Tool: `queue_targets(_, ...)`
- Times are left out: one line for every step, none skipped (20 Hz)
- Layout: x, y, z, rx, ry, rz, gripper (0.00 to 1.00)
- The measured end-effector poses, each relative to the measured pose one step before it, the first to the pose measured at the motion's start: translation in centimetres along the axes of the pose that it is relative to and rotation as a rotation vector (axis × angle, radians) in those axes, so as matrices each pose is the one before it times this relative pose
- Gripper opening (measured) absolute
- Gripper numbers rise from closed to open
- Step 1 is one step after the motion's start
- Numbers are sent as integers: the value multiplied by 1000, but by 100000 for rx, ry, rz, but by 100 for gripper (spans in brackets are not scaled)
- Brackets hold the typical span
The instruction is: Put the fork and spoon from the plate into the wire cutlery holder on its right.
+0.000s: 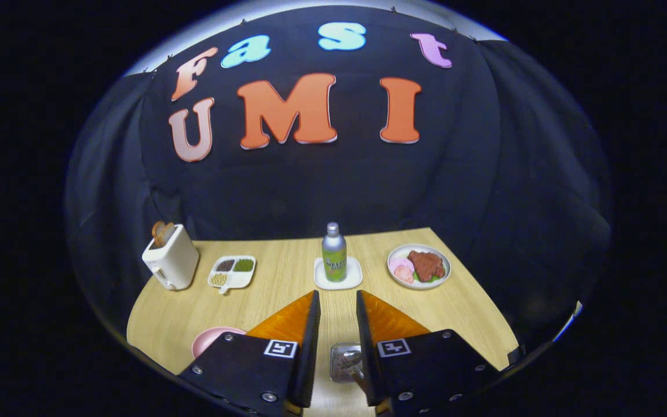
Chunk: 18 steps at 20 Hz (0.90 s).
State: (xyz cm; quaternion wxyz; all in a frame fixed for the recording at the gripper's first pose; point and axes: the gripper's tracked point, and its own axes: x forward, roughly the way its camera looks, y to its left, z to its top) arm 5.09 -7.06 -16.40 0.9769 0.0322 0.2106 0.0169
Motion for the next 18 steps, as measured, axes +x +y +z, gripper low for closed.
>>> queue_targets(-659,439,1669,525,-4483,727,38)
queue_targets(-393,259,1528,-245,-4077,98,46)
queue_targets(-430,164,1368,-1000,-3087,-81,52)
queue_targets(-329,121,1317,-996,-3162,-277,61)
queue_targets(-247,272,1243,-1037,-2467,-186,66)
queue_targets(-480,237,1218,-179,-2432,158,75)
queue_targets(-148,475,1236,479,-2378,479,80)
queue_targets(-272,371,895,481,-1532,533,86)
queue_targets(-134,271,842,494,-1759,426,87)
queue_targets(-121,279,559,-106,-1164,533,90)
queue_targets(-66,262,660,-235,-1501,156,92)
queue_targets(61,295,626,-434,-1508,399,93)
queue_targets(-41,293,519,-367,-1257,146,93)
queue_targets(-110,380,245,-120,-578,605,94)
queue_targets(-18,305,162,176,-501,301,94)
queue_targets(97,390,267,425,-400,703,94)
queue_targets(102,-108,-36,482,-165,583,94)
queue_targets(5,78,-102,595,259,257,94)
